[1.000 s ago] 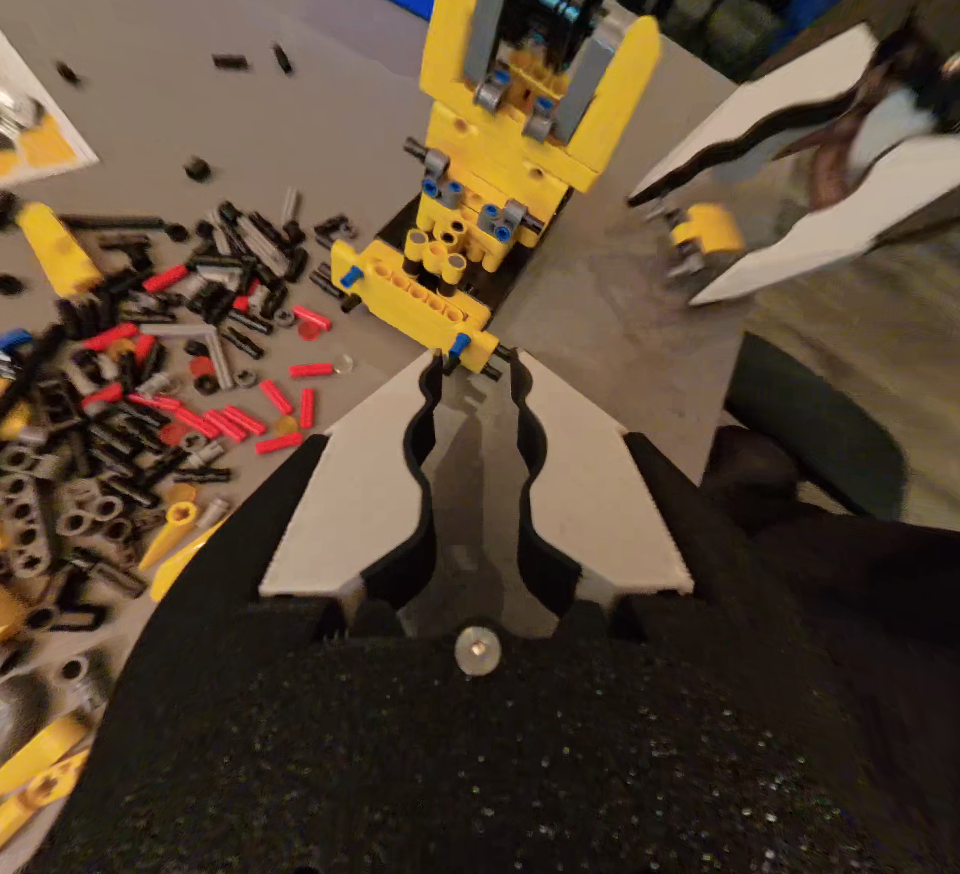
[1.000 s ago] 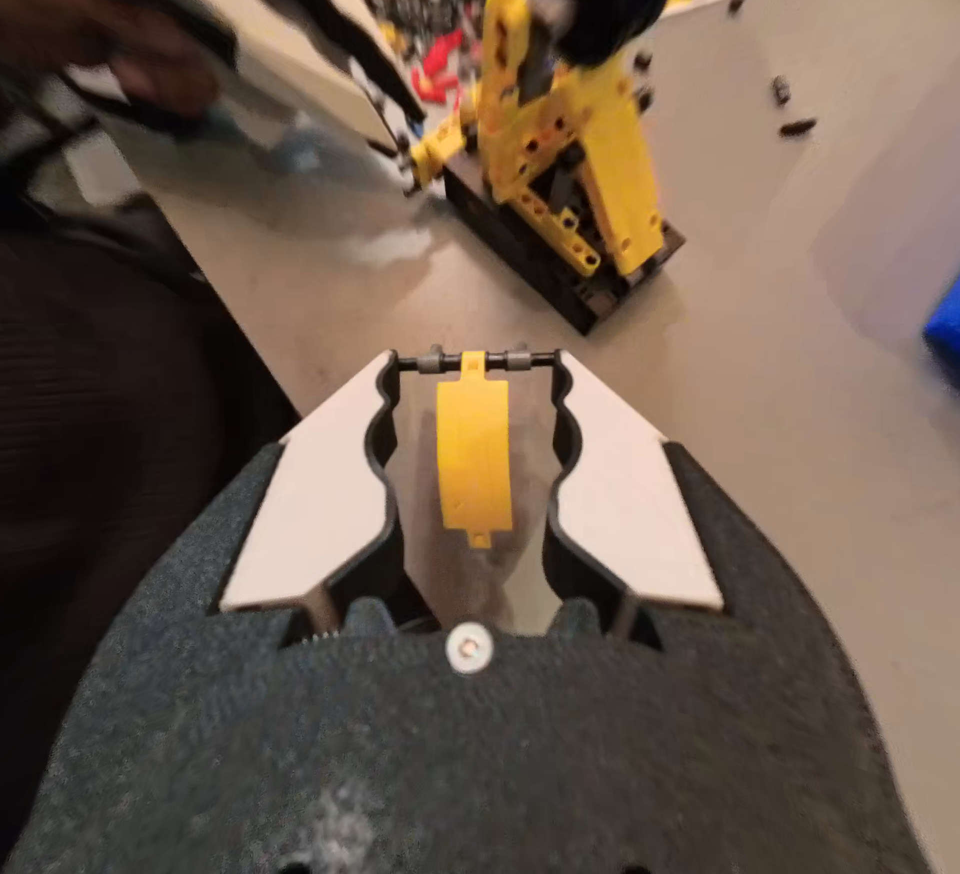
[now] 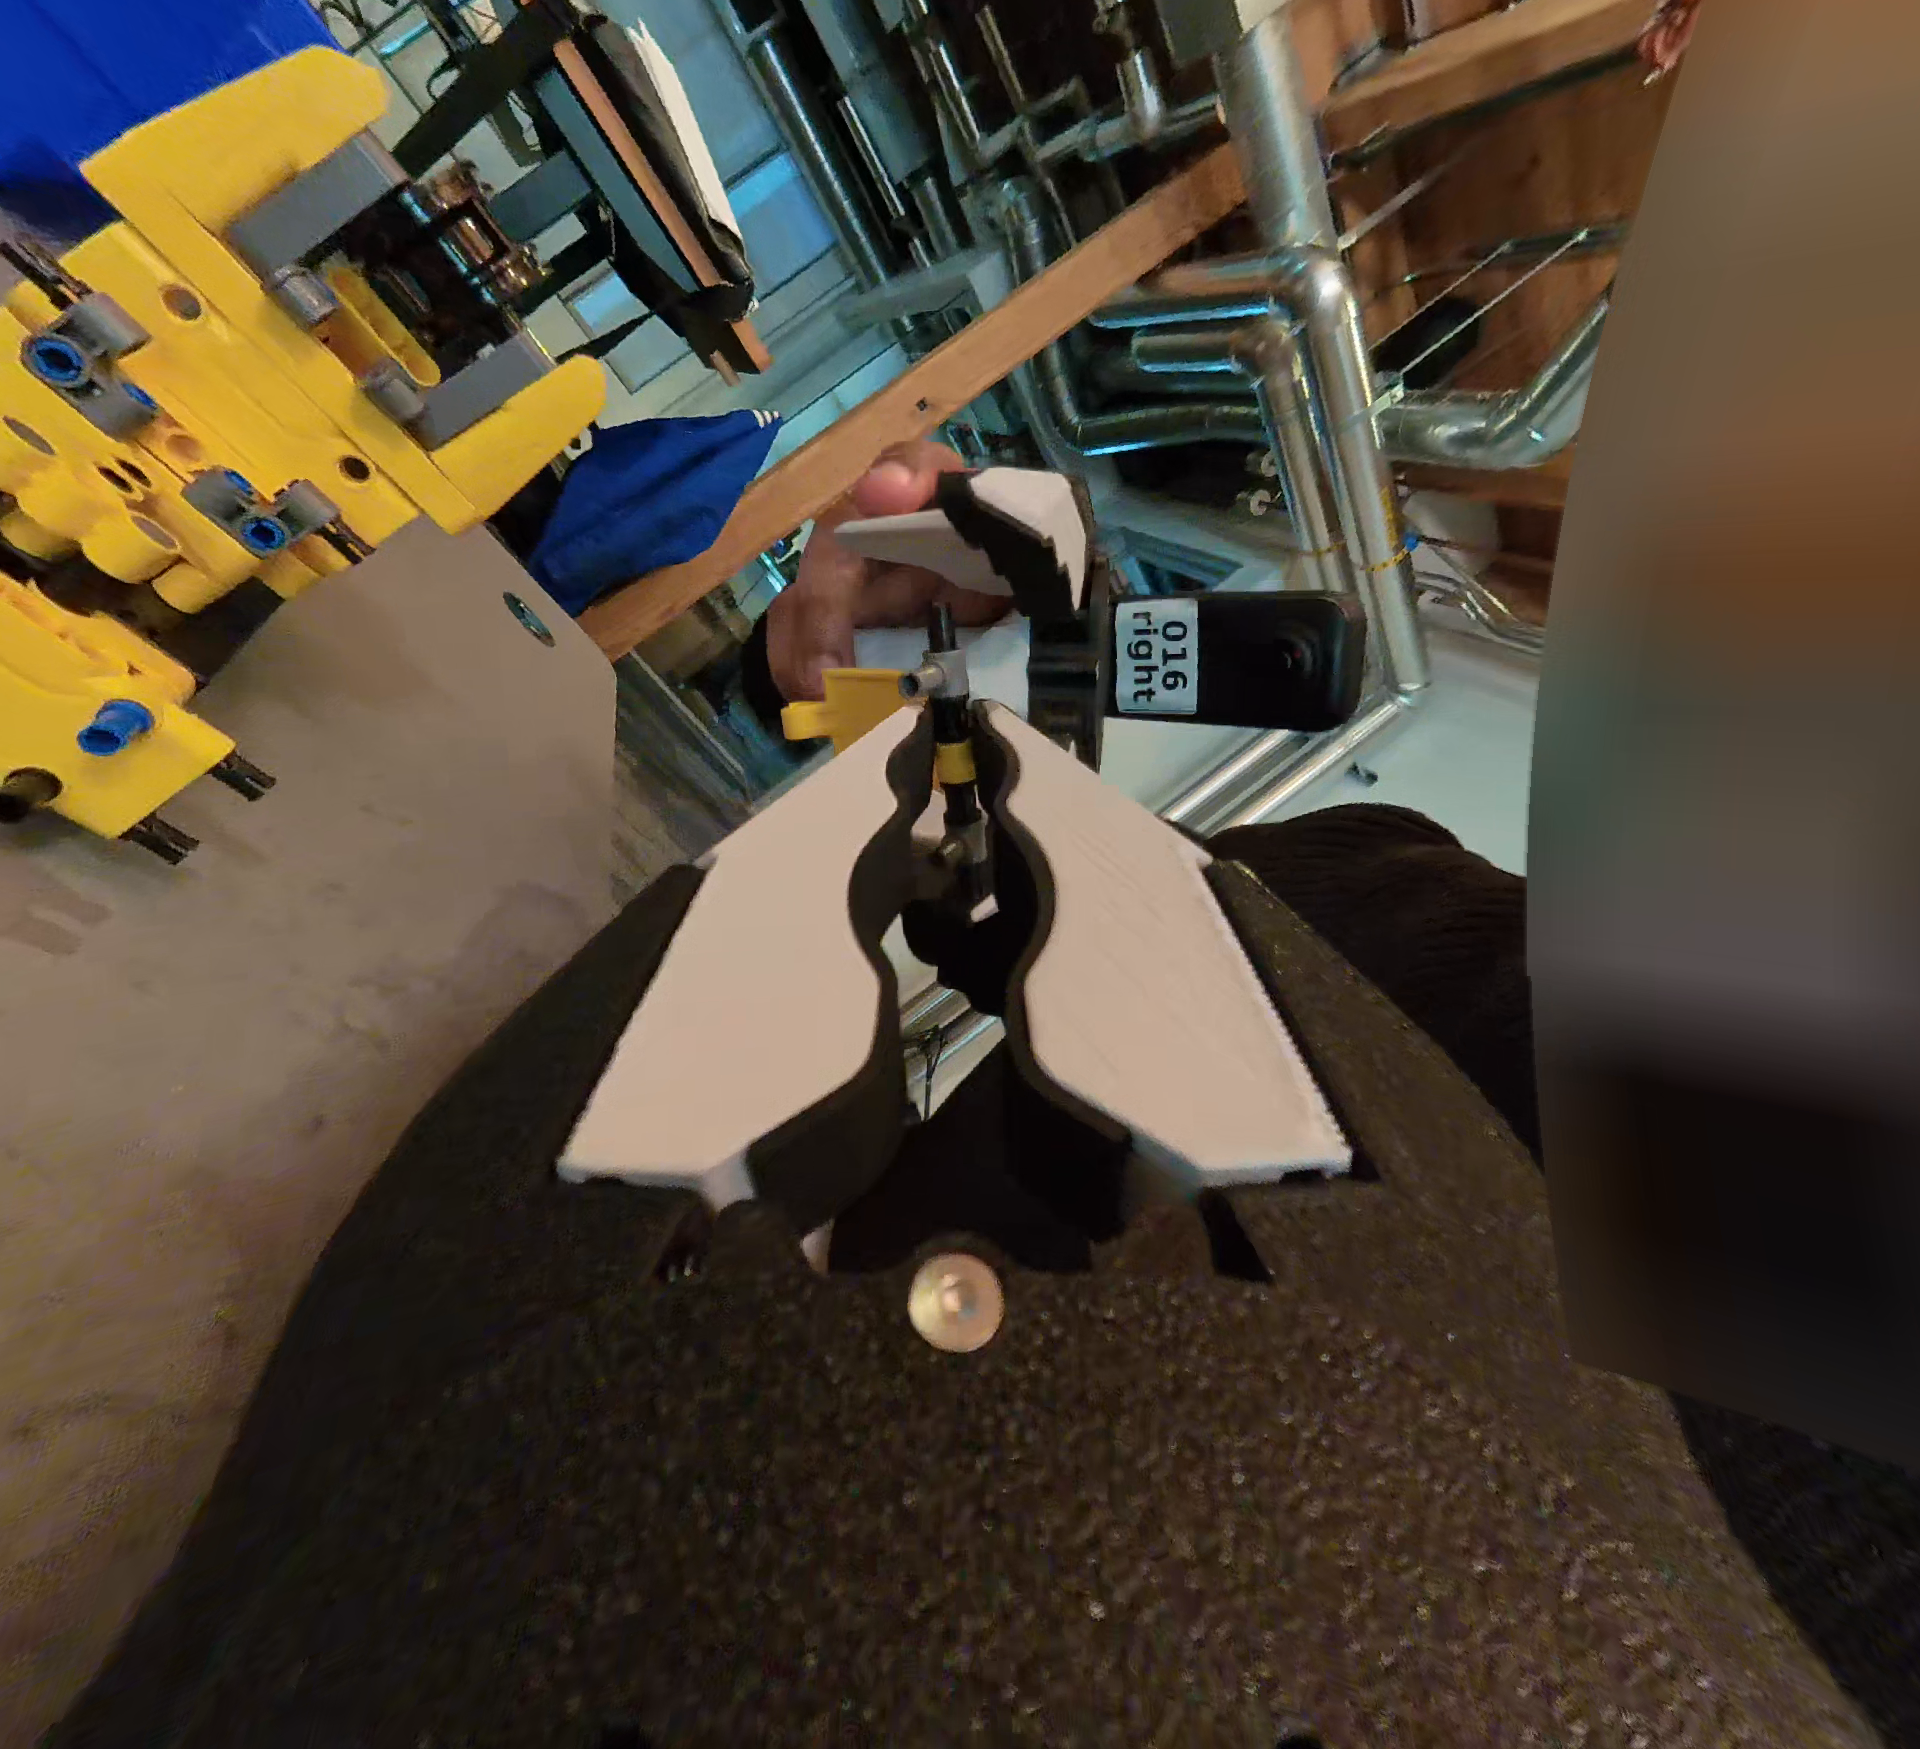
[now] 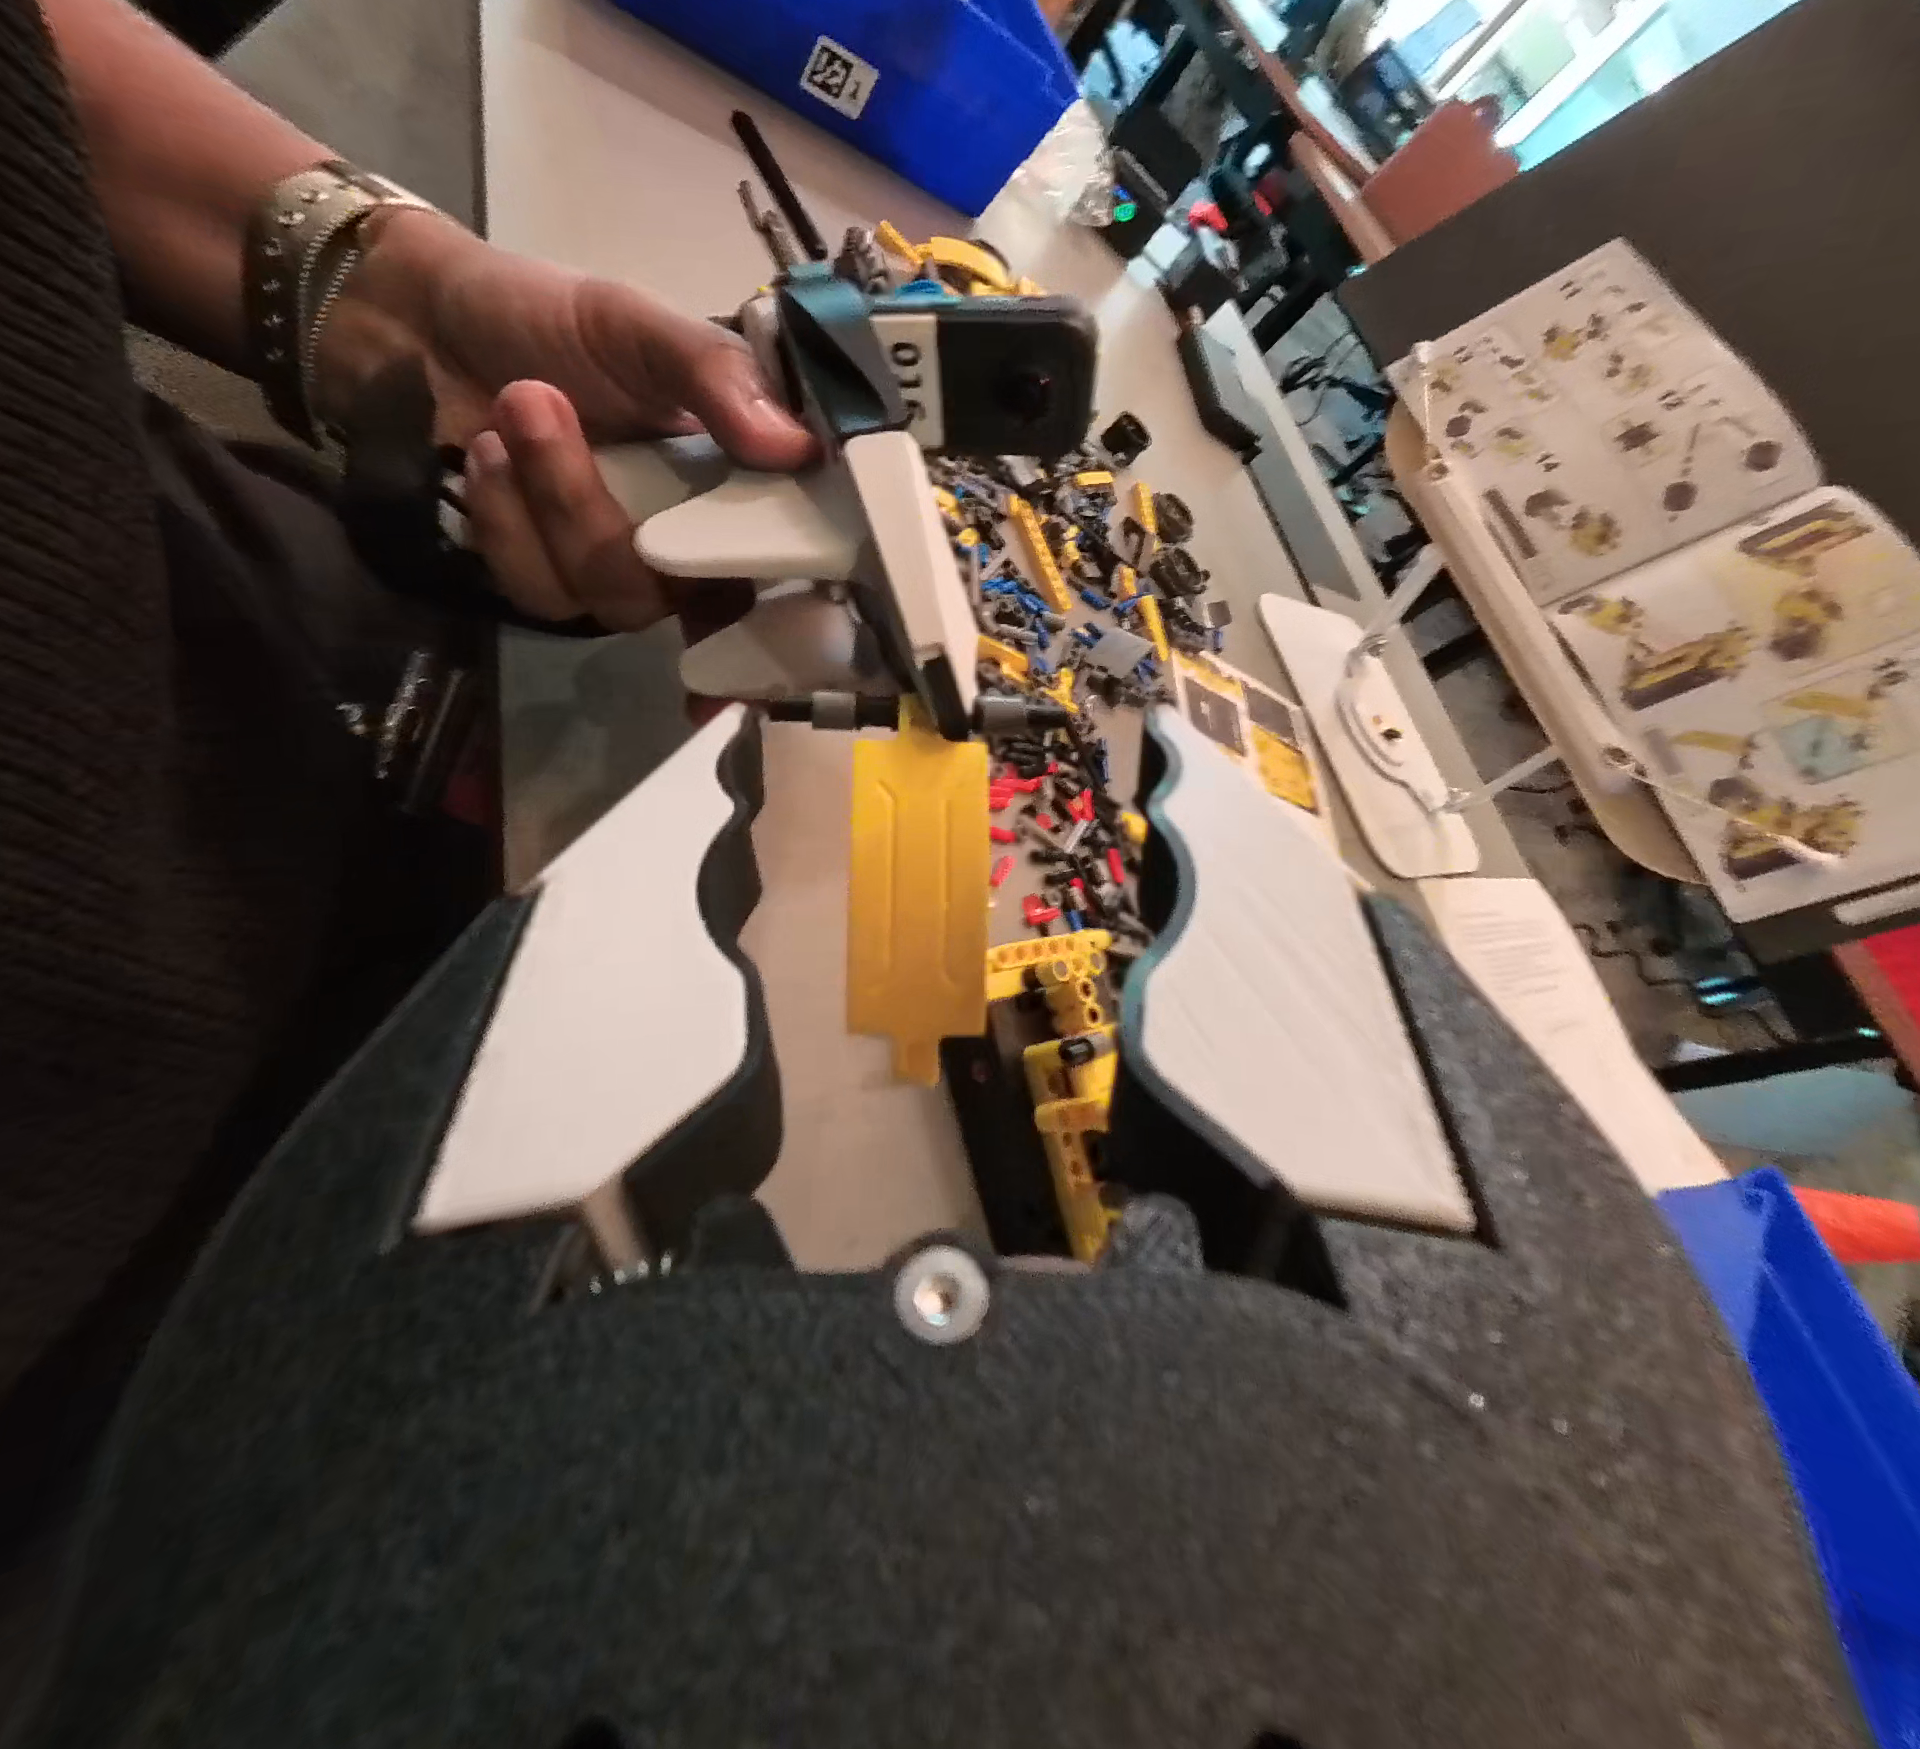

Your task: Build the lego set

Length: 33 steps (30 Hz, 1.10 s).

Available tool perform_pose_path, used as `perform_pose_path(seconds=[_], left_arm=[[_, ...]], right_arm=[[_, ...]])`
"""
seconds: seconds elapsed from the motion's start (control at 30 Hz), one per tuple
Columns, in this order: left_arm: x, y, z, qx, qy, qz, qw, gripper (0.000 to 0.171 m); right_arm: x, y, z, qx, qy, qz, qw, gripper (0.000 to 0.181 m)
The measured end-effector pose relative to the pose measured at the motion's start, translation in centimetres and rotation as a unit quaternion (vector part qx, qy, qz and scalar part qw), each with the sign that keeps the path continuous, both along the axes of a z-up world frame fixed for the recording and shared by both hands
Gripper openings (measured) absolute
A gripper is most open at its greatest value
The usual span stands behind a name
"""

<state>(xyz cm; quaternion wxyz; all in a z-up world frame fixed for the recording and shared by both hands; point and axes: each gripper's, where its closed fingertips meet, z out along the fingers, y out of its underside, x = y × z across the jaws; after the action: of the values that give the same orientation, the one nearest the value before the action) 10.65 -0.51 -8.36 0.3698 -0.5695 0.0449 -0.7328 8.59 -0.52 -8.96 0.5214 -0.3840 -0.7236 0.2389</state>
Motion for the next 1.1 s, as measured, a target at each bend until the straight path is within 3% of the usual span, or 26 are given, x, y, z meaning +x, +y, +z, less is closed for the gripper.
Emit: perform_pose_path(seconds=[0.13, 0.23, 0.67, 0.8, 0.97, 1.1], left_arm=[[0.6, -0.4, 0.0, 0.014, 0.017, -0.011, 1.000, 0.006], [0.6, -0.5, 0.0, 0.015, 0.016, -0.012, 1.000, 0.005], [0.7, -0.4, -0.9, 0.012, 0.047, -0.016, 0.999, 0.006], [0.7, -0.4, -1.0, 0.008, 0.039, -0.018, 0.999, 0.006], [-0.1, 0.1, -0.2, 0.014, 0.024, 0.020, 0.999, 0.007], [-0.7, 0.7, -0.2, -0.005, -0.009, 0.033, 0.999, 0.006]], right_arm=[[0.2, -0.3, -0.8, -0.042, -0.029, 0.018, 0.999, 0.071], [0.4, -0.8, -0.6, -0.048, -0.028, 0.043, 0.998, 0.056], [0.5, -1.0, -1.5, -0.020, -0.077, 0.060, 0.995, 0.056], [0.5, -0.9, -1.5, -0.019, -0.102, 0.064, 0.993, 0.055], [-0.3, -0.5, -0.8, -0.082, -0.087, 0.043, 0.992, 0.056], [-0.9, 0.0, -1.0, -0.056, -0.075, 0.025, 0.995, 0.057]])
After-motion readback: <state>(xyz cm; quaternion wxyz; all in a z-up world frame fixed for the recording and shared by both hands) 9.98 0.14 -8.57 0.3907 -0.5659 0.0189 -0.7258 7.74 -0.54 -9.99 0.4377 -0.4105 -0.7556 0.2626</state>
